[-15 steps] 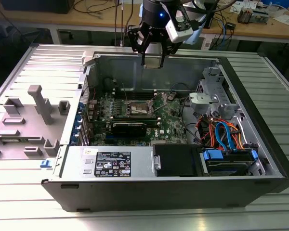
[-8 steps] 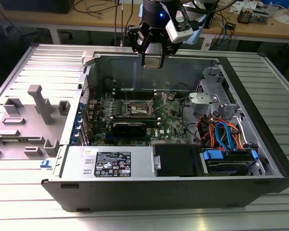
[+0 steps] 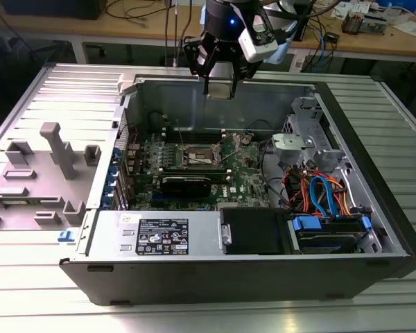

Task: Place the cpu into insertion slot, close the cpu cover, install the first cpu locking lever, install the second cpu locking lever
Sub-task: 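Place the cpu into insertion slot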

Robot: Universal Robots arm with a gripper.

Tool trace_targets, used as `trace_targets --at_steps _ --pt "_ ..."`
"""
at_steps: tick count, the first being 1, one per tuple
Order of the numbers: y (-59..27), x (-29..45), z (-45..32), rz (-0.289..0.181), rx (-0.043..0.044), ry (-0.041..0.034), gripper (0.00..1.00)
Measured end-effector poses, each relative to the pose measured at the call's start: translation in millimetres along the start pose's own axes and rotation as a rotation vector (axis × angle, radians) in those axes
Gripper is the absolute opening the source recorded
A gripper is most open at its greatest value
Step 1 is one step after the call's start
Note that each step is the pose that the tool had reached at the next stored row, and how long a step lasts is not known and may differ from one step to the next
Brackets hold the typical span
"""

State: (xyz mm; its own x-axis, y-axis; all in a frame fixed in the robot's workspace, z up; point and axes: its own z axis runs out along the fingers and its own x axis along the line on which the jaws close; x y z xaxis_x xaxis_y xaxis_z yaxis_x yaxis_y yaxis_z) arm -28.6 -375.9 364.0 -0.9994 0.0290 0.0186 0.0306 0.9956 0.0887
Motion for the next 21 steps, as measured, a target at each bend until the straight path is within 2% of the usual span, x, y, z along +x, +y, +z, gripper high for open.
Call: trace_targets --at_steps 4,7,11,21 --pt "-0.1 0.0 0.9 0.053 0.0024 -0.0046 0.55" --pt "-0.2 0.0 2.5 0.107 0.0012 -0.0094 0.55" --pt "-0.3 0.1 4.3 0.149 0.0004 -0.013 0.55" --pt "-0.6 4.6 6.2 0.204 -0.0005 -0.0178 0.55"
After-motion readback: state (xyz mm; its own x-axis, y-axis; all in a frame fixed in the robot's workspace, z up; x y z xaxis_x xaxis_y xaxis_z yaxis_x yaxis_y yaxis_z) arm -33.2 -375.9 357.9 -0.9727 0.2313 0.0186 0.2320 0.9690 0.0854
